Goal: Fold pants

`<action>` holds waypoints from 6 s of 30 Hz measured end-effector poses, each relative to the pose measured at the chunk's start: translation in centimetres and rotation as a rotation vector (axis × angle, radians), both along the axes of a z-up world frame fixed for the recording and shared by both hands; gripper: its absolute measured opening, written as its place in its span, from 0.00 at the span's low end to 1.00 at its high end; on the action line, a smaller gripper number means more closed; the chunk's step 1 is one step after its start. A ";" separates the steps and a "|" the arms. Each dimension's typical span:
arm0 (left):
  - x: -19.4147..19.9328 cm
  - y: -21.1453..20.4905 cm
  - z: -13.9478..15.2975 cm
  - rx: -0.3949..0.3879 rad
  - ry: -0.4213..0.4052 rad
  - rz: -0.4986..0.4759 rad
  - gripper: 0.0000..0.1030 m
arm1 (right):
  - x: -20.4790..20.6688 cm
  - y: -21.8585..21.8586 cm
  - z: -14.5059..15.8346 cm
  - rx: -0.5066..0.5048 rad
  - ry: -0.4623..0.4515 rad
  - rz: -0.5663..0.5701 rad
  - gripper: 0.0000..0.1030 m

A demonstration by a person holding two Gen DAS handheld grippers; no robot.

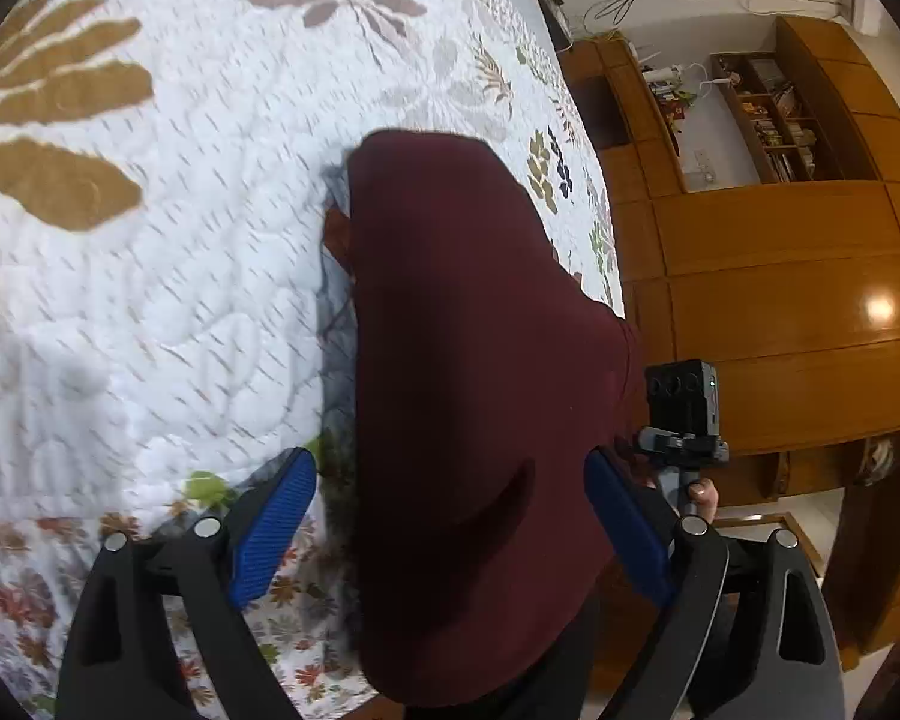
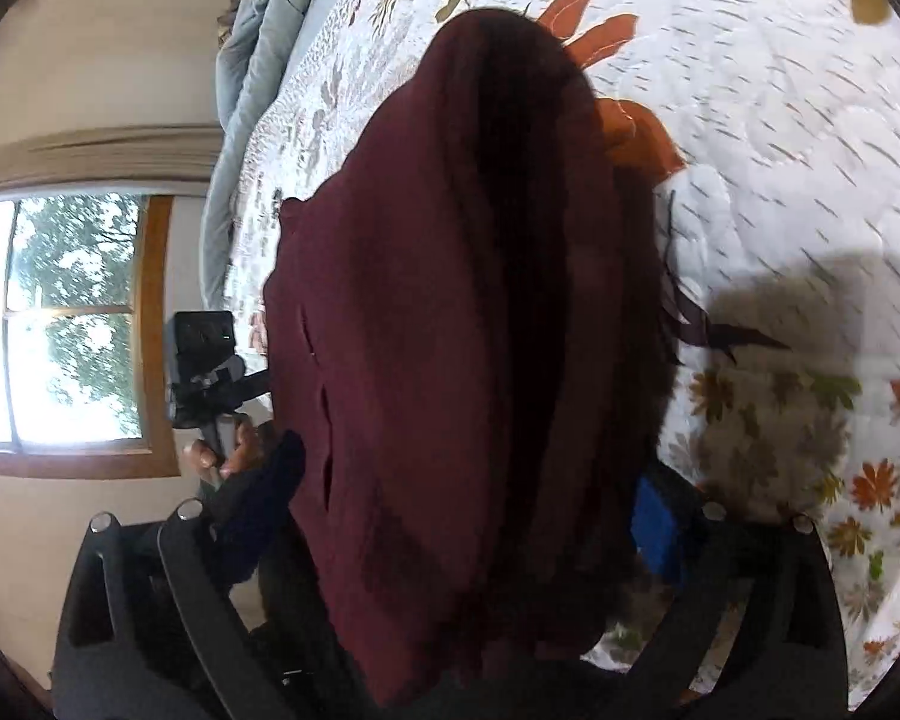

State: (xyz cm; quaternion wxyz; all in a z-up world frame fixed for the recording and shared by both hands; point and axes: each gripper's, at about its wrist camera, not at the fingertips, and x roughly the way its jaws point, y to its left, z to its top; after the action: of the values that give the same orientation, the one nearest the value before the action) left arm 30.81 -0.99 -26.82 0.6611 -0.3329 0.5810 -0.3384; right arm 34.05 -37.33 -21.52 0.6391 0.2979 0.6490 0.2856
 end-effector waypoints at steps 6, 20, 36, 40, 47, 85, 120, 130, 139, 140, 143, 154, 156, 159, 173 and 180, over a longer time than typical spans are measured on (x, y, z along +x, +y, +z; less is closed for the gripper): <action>0.4 -0.3 0.0 0.002 0.045 -0.020 0.89 | 0.2 0.0 -0.1 0.001 0.011 -0.008 0.96; 0.3 -2.8 -0.1 0.110 0.039 -0.098 0.51 | -0.6 -0.9 0.3 -0.053 -0.010 -0.020 0.56; -0.6 -1.0 3.9 0.057 -0.061 -0.051 0.30 | -1.7 1.9 5.7 -0.125 -0.132 -0.026 0.37; -0.3 1.1 5.2 0.049 -0.093 -0.031 0.29 | -1.3 3.8 6.5 -0.121 -0.150 -0.001 0.37; 2.7 8.2 8.2 0.099 -0.162 0.054 0.29 | -0.4 6.7 6.8 -0.091 -0.198 0.058 0.37; 11.8 32.3 6.9 -0.013 -0.266 0.427 0.62 | 19.6 23.1 6.3 0.068 -0.307 -0.015 0.57; 4.1 28.6 0.5 -0.111 -0.107 0.487 0.77 | 9.6 16.9 -2.0 0.247 -0.179 -0.044 0.35; -11.9 23.6 9.9 0.526 -0.340 0.520 0.91 | -9.4 17.6 7.0 -0.206 -0.483 -0.165 0.92; -25.2 16.8 16.1 0.861 -0.511 0.553 0.92 | -24.0 23.8 10.8 -0.541 -0.681 -0.109 0.97; -25.9 16.8 16.5 0.858 -0.508 0.576 0.92 | -24.8 24.5 11.2 -0.577 -0.699 -0.116 0.97; -28.4 16.2 18.3 0.851 -0.513 0.617 0.92 | -27.5 26.3 12.9 -0.623 -0.756 -0.089 0.97; -33.5 13.0 22.9 0.877 -0.599 0.616 0.92 | -32.0 27.6 19.6 -0.646 -0.875 -0.090 0.97; -33.8 12.3 22.9 0.869 -0.600 0.586 0.92 | -32.3 27.2 19.9 -0.631 -0.870 -0.098 0.97; -33.9 11.5 22.8 0.867 -0.600 0.561 0.92 | -32.6 27.1 19.8 -0.659 -0.871 -0.110 0.97; -31.2 10.1 20.7 0.872 -0.560 0.516 0.92 | -30.3 27.0 17.4 -0.703 -0.844 -0.112 0.97; -30.6 10.7 20.4 0.858 -0.558 0.513 0.92 | -30.0 27.5 17.2 -0.736 -0.854 -0.107 0.97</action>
State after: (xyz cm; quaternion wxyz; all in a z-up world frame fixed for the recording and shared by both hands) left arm 0.20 9.72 -6.44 0.9264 -0.0632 0.3704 0.0239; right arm 4.06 -9.86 -4.36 0.9202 -0.0540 0.3738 0.1031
